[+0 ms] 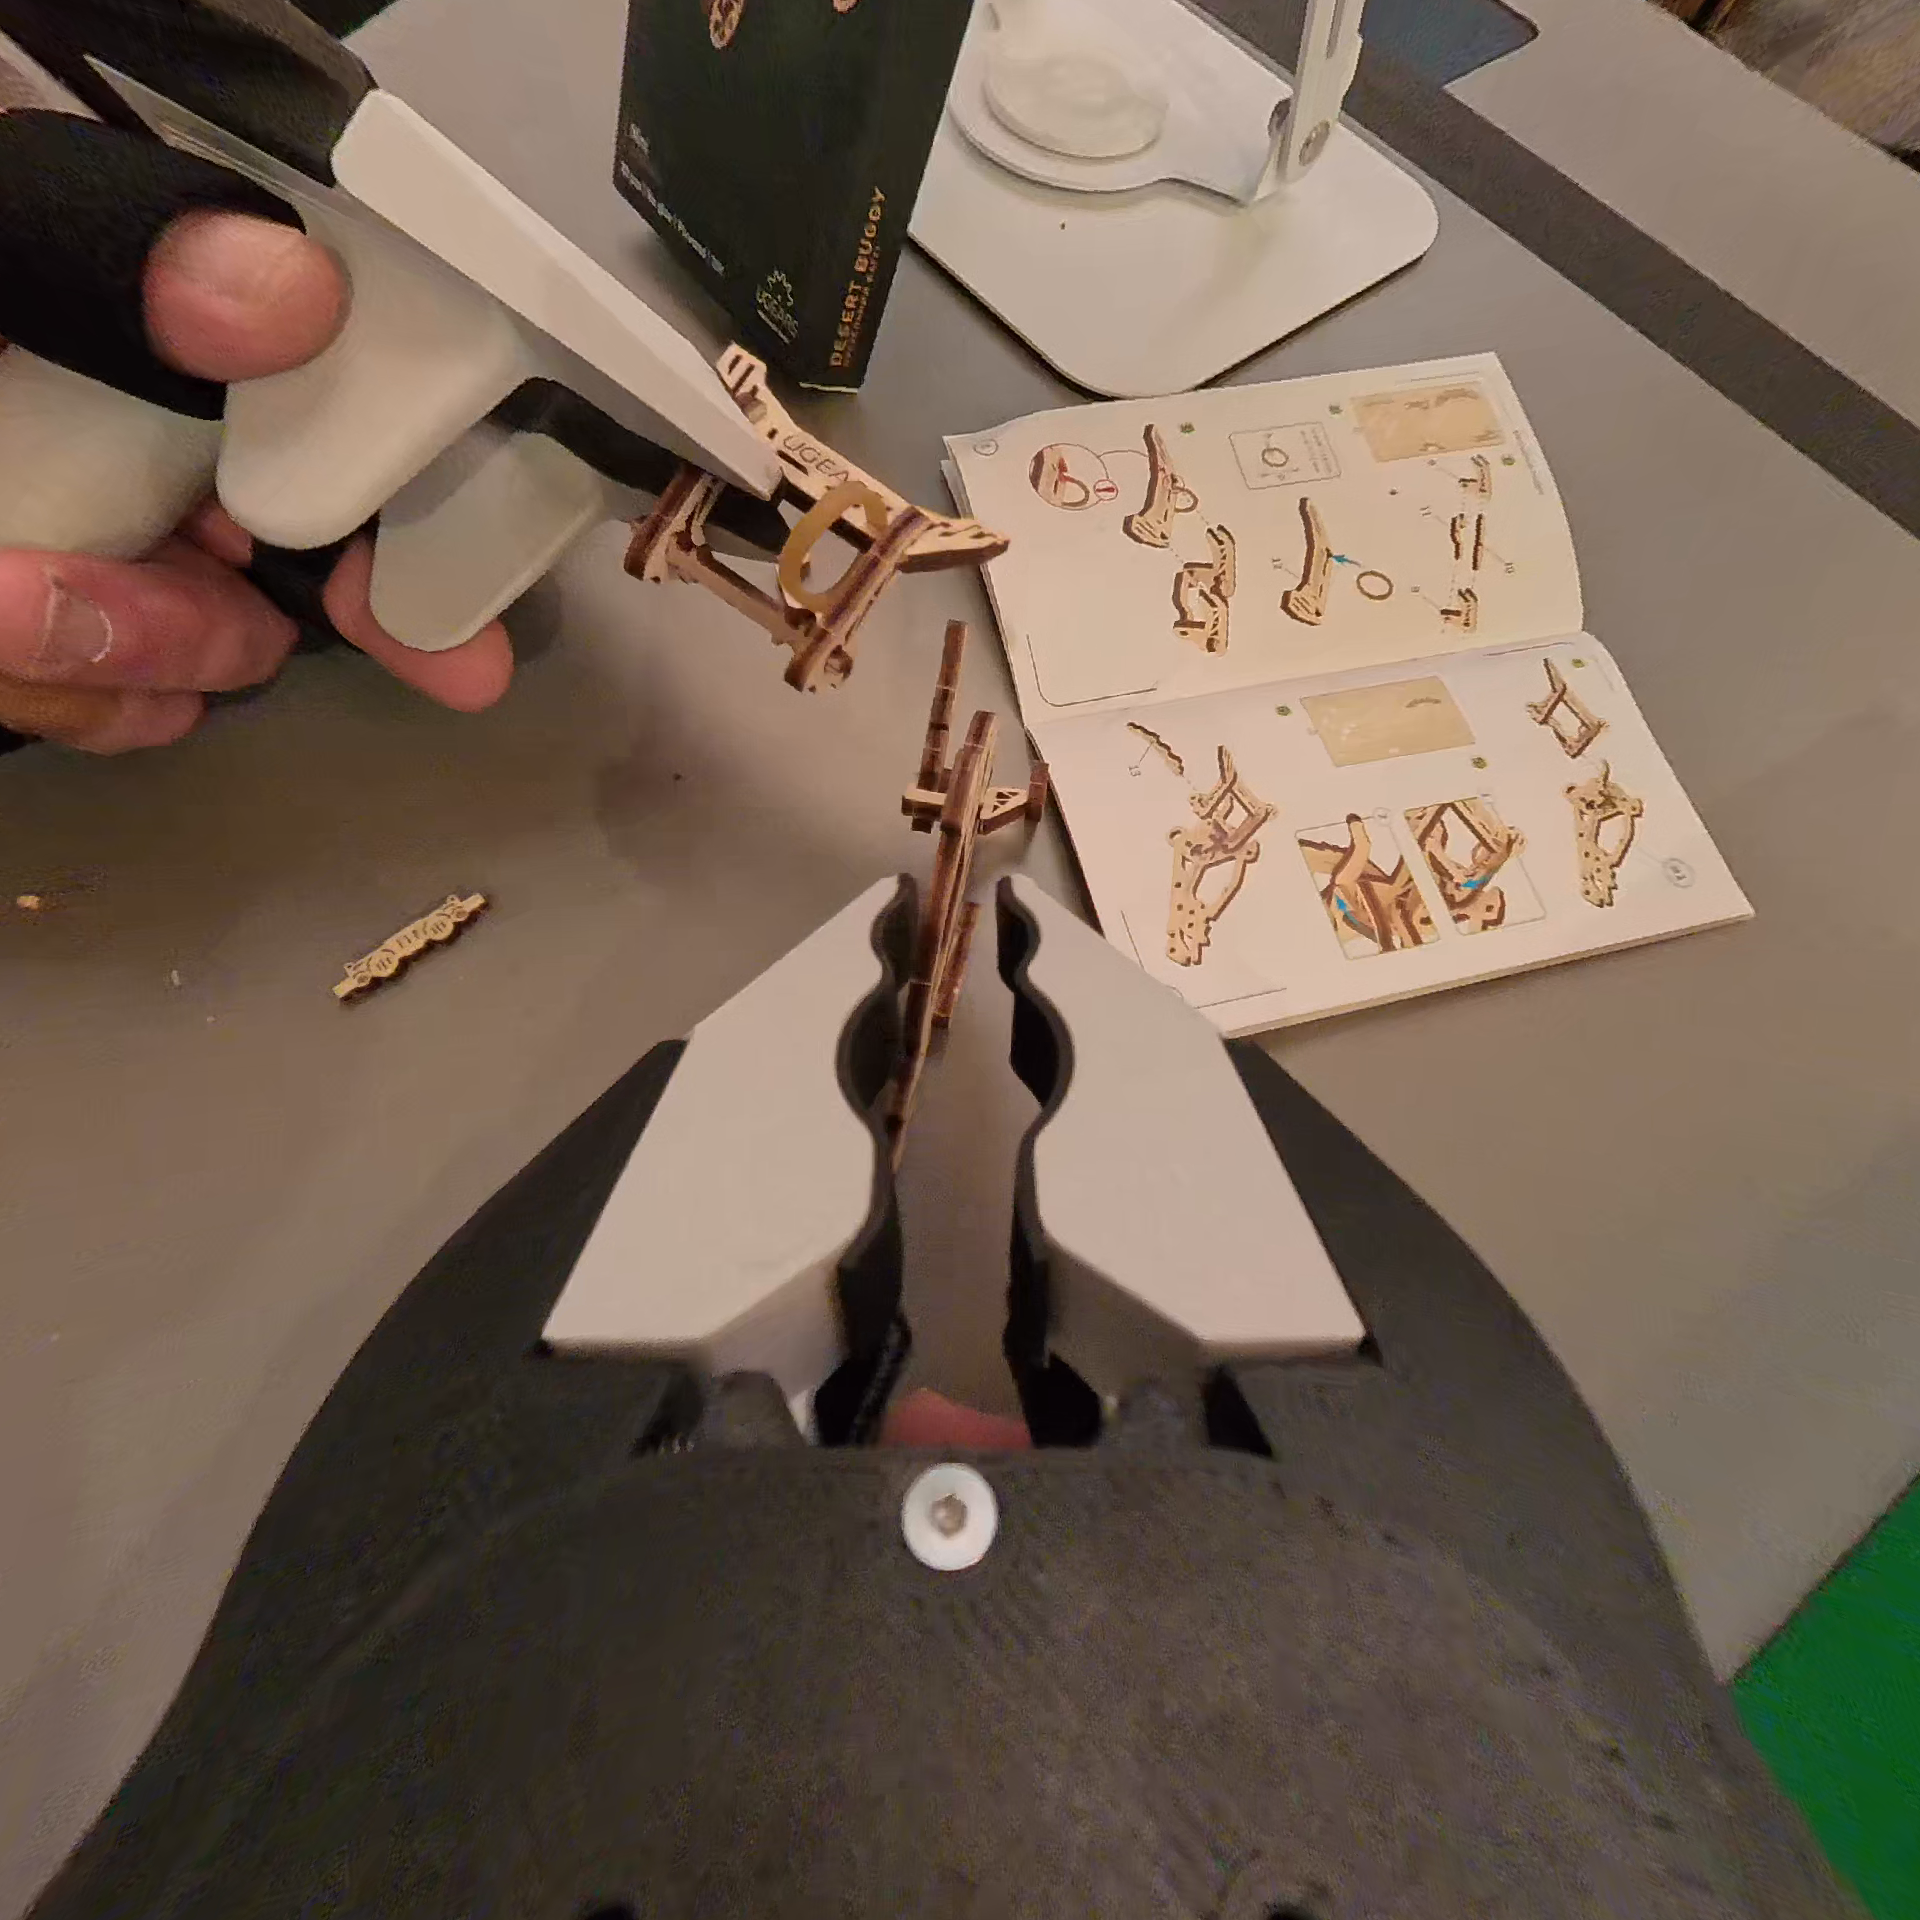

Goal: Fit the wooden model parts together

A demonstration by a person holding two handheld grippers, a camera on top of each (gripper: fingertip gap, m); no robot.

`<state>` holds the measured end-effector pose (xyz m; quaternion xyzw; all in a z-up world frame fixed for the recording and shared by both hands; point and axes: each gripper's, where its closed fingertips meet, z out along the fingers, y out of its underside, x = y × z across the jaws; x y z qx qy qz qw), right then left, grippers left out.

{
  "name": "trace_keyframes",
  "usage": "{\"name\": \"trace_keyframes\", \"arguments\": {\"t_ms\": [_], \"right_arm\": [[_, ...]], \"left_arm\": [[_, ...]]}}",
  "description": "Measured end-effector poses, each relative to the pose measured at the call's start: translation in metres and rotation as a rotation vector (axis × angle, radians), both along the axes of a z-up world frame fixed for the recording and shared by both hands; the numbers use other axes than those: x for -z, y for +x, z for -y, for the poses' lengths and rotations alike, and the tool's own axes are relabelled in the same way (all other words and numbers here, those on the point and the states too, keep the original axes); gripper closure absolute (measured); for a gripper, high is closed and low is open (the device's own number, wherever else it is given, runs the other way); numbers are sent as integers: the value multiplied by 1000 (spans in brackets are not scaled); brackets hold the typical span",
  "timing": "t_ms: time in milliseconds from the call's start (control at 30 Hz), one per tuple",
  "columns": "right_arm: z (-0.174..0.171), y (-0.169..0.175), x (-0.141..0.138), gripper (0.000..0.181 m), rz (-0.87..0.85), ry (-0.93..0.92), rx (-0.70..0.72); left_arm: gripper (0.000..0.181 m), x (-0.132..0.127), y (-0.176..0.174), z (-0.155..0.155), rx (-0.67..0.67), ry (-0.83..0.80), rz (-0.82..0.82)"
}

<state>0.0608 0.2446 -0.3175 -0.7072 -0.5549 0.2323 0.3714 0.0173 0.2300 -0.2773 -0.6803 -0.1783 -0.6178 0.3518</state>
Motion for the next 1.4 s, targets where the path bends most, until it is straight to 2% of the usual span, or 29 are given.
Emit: {"name": "trace_keyframes", "arguments": {"t_ms": [133,667,1100,1400], "right_arm": [[-2,-3,1,181,-34,-42,25],[-3,-12,1,181,-98,-112,107],[2,-17,0,171,-114,-123,89],[5,-23,-7,147,-134,-99,81]], "left_arm": [[176,1,8,-2,8,23,-46],[176,6,13,-14,-31,49,-140],[176,6,10,-17,-46,49,-143],[176,7,11,-18,-47,50,-145]]}}
